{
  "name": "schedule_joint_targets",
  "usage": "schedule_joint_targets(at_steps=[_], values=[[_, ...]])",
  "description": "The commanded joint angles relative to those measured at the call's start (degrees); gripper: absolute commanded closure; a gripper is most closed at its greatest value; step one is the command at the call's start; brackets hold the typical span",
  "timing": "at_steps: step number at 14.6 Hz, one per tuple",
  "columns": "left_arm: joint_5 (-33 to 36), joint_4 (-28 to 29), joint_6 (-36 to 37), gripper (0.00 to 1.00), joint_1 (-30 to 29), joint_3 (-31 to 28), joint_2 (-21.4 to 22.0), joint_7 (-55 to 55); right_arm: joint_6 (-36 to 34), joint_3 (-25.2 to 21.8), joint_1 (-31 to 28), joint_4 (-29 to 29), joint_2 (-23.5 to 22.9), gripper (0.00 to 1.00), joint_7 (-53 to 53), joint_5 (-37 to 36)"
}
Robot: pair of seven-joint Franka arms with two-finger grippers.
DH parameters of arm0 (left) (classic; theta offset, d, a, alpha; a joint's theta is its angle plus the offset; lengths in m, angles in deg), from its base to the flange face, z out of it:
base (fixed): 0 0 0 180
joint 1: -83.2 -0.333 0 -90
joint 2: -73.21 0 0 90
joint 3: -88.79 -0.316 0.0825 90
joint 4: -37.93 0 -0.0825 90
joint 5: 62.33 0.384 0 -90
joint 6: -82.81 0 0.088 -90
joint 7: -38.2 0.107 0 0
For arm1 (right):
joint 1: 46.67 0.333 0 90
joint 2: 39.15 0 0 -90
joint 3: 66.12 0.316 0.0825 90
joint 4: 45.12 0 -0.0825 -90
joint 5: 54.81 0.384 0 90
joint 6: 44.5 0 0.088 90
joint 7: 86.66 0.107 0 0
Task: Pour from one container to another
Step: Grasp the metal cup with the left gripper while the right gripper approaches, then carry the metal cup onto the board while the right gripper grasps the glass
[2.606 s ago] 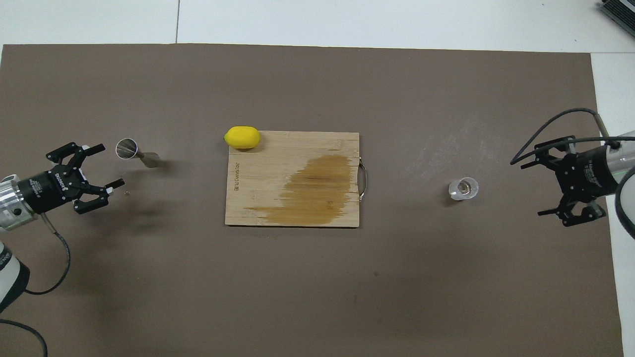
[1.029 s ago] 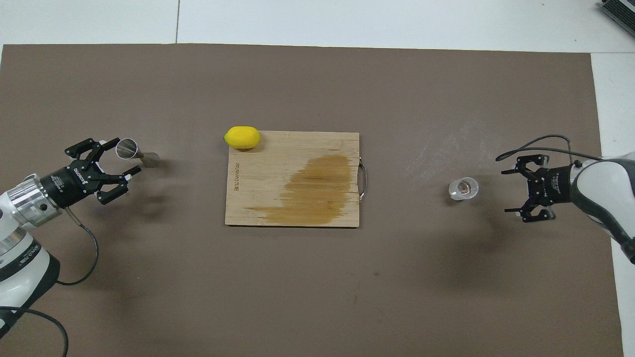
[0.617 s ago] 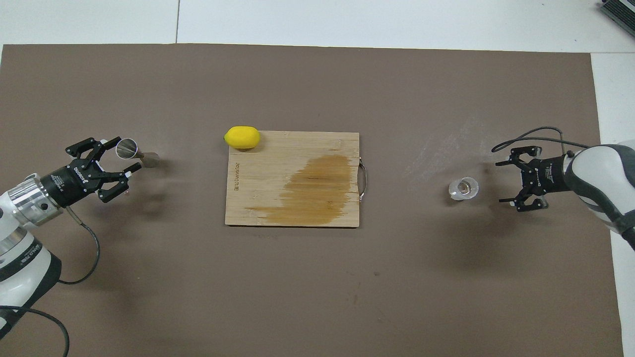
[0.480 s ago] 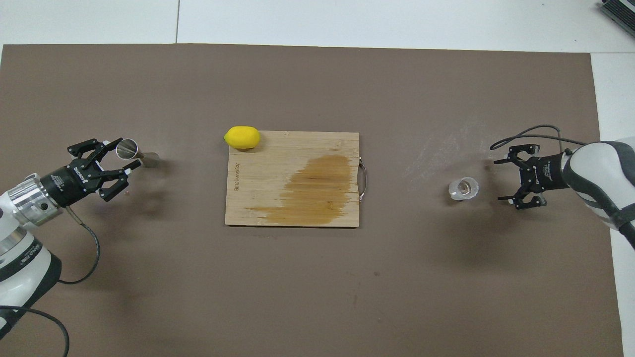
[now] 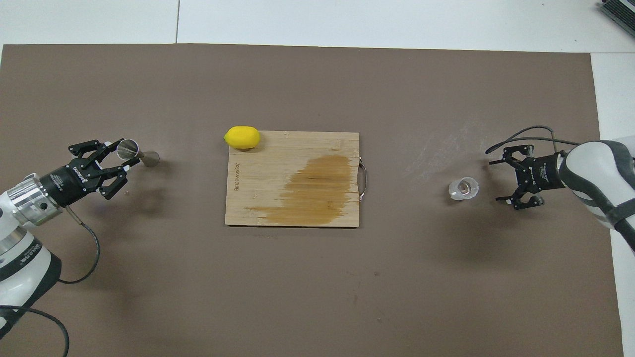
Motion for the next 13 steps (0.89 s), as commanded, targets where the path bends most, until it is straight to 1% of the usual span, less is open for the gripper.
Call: schedule_joint_targets(at_steps=[1, 3, 5, 7, 10, 12, 13], values=[[-1.34, -1.40, 0.33, 1.00, 0.79, -0.40, -0.01, -0.79, -0.31, 0.23, 0.01, 0.10, 0.49, 0.03, -1.31, 1.55], [-1.34, -3.24, 2.35, 1.00, 0.61, -0.40, -0.28, -3.86, -0.31, 0.23, -0.08, -0.25, 0.58, 0.03, -1.22, 1.55], [-1.25, -3.86, 5.34, 1.00, 0.61, -0.40, 0.42, -6.76, -0.49, 0.32, 0.01, -1.39, 0.84, 0.02, 1.49, 1.55], [-1.17, -4.48, 4.39, 1.00, 1.48, 0.12, 2.17, -10.36, -0.40, 0.32, 0.01, -1.57, 1.10, 0.02, 2.21, 1.55], [-1.08, -4.13, 0.97, 1.00, 7.10, 0.30, 6.56, -14.41, -0.05, 0.58, 1.23, -1.57, 1.01, 0.02, 2.03, 1.64], [-1.16, -4.22, 1.21, 1.00, 11.14, 0.39, 7.36, -17.84, -0.14, 0.84, 1.50, -1.66, 1.01, 0.02, 1.95, 1.64], [-1.17, -4.31, 1.22, 1.00, 13.33, 0.48, 7.72, -17.76, -0.14, 0.85, 1.50, -1.75, 1.01, 0.02, 1.95, 1.64]])
